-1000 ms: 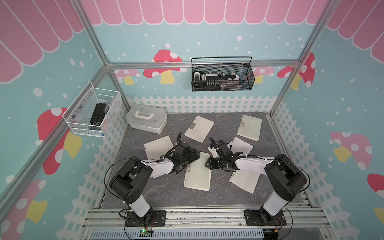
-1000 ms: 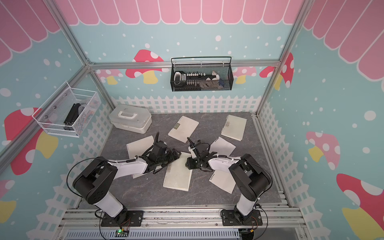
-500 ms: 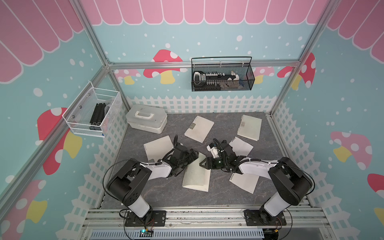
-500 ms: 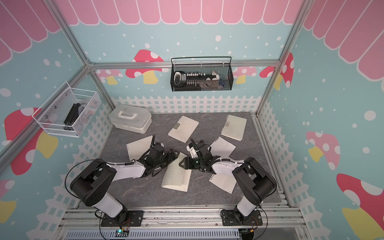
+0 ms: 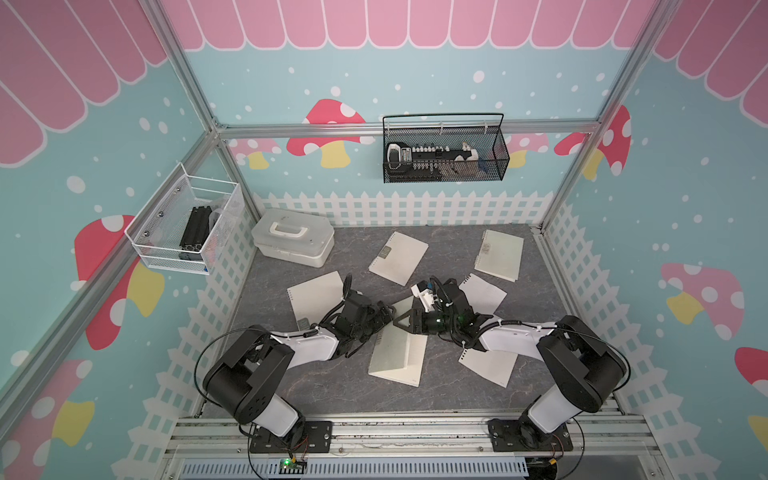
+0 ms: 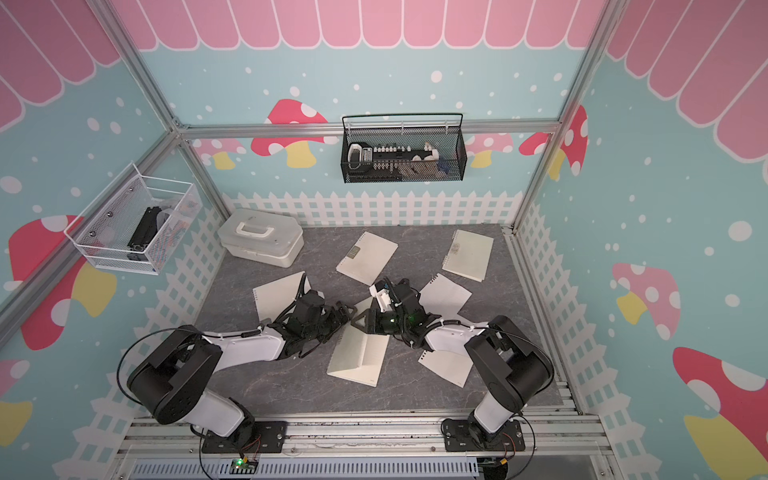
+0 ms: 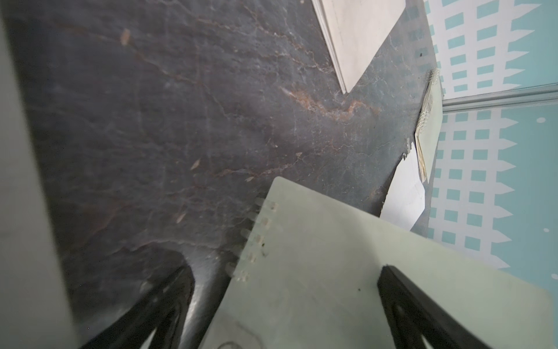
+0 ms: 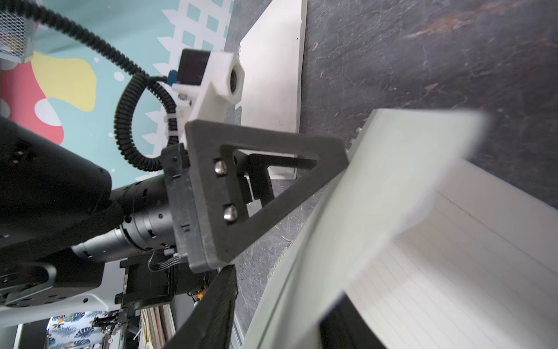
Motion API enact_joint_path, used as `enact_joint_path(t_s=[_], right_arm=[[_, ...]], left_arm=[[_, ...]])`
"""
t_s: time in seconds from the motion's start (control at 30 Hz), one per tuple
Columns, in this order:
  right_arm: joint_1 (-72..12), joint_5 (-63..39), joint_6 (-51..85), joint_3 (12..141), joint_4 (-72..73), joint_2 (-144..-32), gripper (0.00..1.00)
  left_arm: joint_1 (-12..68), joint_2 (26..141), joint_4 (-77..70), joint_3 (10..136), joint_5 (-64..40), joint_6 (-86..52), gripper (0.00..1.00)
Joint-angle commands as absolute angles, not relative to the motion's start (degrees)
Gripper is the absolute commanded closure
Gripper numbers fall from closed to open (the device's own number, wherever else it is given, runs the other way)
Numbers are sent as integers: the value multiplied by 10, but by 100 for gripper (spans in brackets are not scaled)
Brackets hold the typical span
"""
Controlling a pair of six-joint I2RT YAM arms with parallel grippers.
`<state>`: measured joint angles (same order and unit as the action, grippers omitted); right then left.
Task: Tear off pages from different notebooks
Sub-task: Open the notebook at the center of the board.
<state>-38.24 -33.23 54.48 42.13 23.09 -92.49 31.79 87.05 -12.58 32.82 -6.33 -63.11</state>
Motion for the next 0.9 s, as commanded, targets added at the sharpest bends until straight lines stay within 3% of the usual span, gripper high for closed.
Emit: enact_joint_path(t_s=[0.0, 0.43, 0.7, 0.87], right_arm=[[-383, -323, 536, 447, 221, -917, 54], [-400, -329, 508, 522, 195, -952, 44], [-401, -313, 486, 546, 163, -990, 45], [-398, -306, 479, 530, 163, -1005, 43]], left_arm=[[291, 821, -40, 306, -67, -609, 1], [198, 643, 3, 332, -170, -566, 1], [194, 700, -9, 367, -206, -547, 2], [191, 740, -67, 345, -232, -574, 8]])
